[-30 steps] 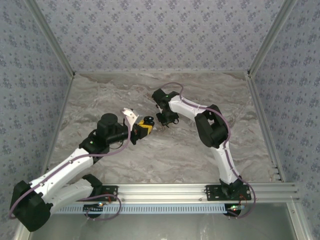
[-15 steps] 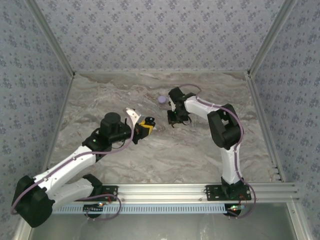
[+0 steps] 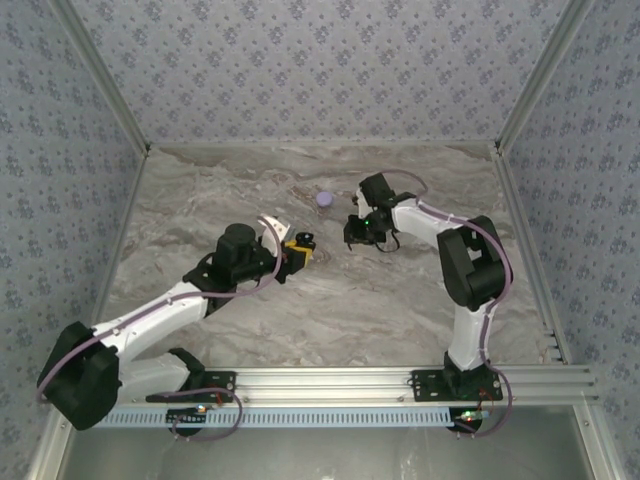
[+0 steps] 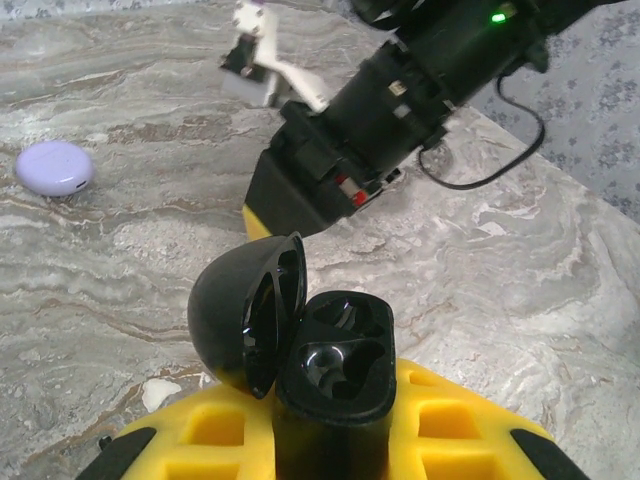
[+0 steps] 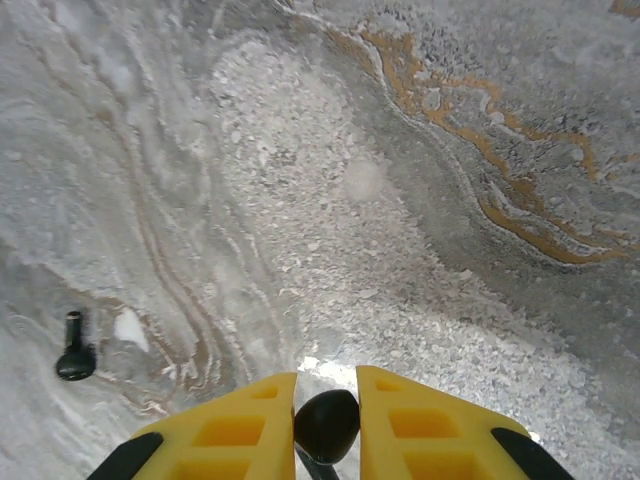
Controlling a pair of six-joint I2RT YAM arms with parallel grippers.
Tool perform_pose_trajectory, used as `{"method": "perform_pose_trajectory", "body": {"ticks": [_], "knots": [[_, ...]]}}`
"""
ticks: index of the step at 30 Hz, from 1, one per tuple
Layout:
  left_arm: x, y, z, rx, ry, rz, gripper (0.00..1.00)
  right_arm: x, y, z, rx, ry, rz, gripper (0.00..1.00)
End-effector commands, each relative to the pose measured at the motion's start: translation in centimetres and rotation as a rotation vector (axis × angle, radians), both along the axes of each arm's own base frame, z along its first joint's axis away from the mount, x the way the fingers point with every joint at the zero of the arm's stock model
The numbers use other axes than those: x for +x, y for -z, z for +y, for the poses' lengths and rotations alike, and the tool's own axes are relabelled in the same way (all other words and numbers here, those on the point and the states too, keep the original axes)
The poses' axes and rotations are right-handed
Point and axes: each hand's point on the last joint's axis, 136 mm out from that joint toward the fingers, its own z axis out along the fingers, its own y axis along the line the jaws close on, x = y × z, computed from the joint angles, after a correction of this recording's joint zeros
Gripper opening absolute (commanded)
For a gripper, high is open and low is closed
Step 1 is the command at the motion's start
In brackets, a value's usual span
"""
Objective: Insert the wireless bluetooth earbuds into the charging case
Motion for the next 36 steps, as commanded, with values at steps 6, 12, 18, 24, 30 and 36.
{"method": "perform_pose_trajectory", "body": {"ticks": [6, 12, 18, 24, 30, 36], "knots": [[1.1, -0.2, -1.1, -0.062, -0.017, -0.03, 0.2, 0.6, -5.3, -0.3, 0.12, 0.035, -0.13, 0.21], [1.3, 0.2, -1.5, -0.074, -0.009, -0.036, 0.2, -0.3, -7.7, -0.5, 0.187, 0.036, -0.174, 0.22], [1.5, -0.1, -1.8, -0.117, 0.002, -0.083, 0.2, -1.0, -11.8, -0.1, 0.259, 0.008, -0.268, 0.23], [1.6, -0.5, -2.3, -0.143, 0.021, -0.127, 0.21, -2.0, -15.5, 0.5, 0.312, -0.031, -0.37, 0.23], [1.7, -1.2, -2.9, -0.19, 0.038, -0.143, 0.21, -3.0, -18.8, 1.6, 0.358, -0.083, -0.468, 0.24], [1.8, -2.5, -3.3, -0.24, 0.042, -0.164, 0.2, -4.2, -21.9, 2.7, 0.388, -0.138, -0.562, 0.24]]}}
